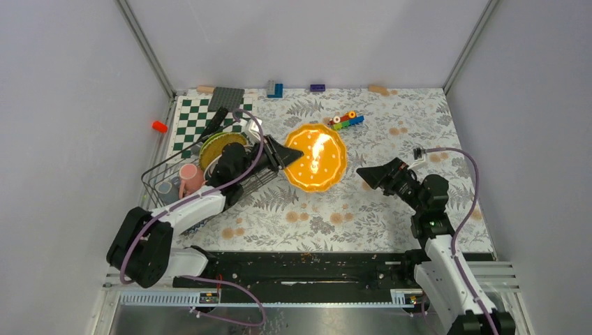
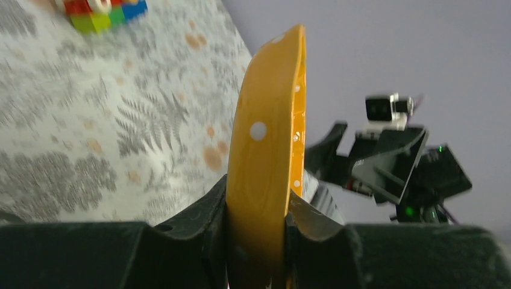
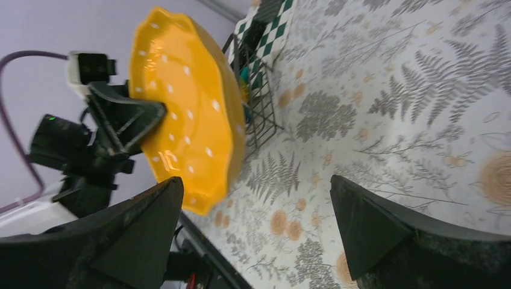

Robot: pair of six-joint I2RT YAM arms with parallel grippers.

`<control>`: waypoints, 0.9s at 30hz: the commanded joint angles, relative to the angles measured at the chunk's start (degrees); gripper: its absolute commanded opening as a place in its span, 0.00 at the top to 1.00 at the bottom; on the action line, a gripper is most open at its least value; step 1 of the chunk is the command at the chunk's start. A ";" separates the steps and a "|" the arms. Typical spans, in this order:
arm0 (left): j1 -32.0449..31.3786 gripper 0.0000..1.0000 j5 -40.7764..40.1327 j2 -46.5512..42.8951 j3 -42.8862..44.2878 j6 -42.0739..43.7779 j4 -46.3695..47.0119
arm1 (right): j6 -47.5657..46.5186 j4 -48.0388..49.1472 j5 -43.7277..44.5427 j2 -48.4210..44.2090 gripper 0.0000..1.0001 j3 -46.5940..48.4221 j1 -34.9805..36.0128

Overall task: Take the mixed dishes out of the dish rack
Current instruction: Pick up the plate from the dish rack.

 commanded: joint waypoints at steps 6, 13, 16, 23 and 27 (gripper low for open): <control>-2.03 1.00 15.50 4.90 -4.34 -10.30 33.43 | 6.96 15.12 -7.98 12.13 0.04 0.03 2.92; -2.49 1.00 17.28 11.72 -5.27 -15.16 40.14 | 4.49 14.29 -2.38 16.13 0.15 1.69 12.49; -2.66 1.00 18.13 13.14 -5.06 -15.52 40.52 | 4.06 13.69 -0.72 15.94 0.22 1.68 13.70; -3.02 1.00 17.43 13.58 -4.23 -13.13 34.72 | 5.68 13.18 1.75 13.89 0.58 0.79 14.63; -3.31 1.00 17.05 13.36 -3.21 -11.40 30.25 | 7.23 14.11 2.23 12.40 0.81 0.30 15.01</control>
